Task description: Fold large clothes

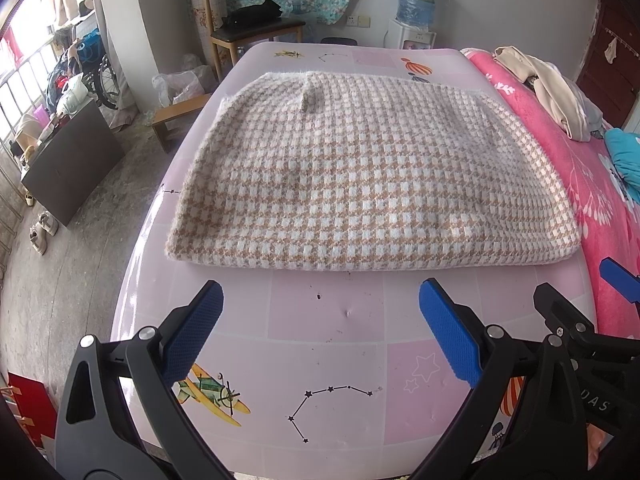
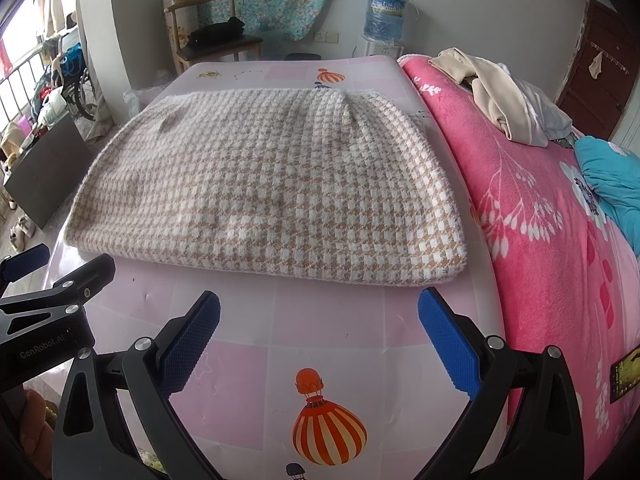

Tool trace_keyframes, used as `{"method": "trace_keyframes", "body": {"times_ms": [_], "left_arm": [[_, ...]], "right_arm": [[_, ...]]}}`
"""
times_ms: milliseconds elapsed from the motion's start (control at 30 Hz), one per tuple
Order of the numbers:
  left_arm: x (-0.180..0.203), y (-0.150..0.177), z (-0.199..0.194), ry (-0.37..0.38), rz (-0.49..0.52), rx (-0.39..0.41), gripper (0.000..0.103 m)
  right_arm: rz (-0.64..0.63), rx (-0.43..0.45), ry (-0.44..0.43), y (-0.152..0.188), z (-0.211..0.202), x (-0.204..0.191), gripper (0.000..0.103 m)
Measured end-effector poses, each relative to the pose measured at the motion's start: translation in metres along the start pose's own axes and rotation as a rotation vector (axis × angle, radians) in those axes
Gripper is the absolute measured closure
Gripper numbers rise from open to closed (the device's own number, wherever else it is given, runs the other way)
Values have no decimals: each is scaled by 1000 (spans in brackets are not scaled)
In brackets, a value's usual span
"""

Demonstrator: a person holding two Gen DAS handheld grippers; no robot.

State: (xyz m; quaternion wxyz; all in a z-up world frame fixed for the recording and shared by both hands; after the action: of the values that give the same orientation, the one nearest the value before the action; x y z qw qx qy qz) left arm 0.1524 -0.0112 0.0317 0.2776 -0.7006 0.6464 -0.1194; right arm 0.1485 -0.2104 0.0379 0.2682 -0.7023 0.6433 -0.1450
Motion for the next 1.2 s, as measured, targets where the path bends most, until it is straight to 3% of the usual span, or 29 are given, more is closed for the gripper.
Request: {"method": "trace_keyframes", "body": {"times_ms": [1200], "left_arm": [[0, -1, -2, 0, -6, 8, 8]], "right_arm": [[-4, 2, 1, -1, -3, 0, 6]]}}
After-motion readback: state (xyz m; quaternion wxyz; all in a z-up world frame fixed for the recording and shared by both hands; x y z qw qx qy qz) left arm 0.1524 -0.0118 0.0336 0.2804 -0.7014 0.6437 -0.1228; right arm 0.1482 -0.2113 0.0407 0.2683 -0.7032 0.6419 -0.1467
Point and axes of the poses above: each gripper's, at about its wrist camera, not at the fingertips, and z roughly the way its jaws point, x to its right, y to its underside, the point moved 2 cm from there along z, roughly the way its jaws point, and after that the axes turned 13 degrees about -y, right-handed, at the moved point
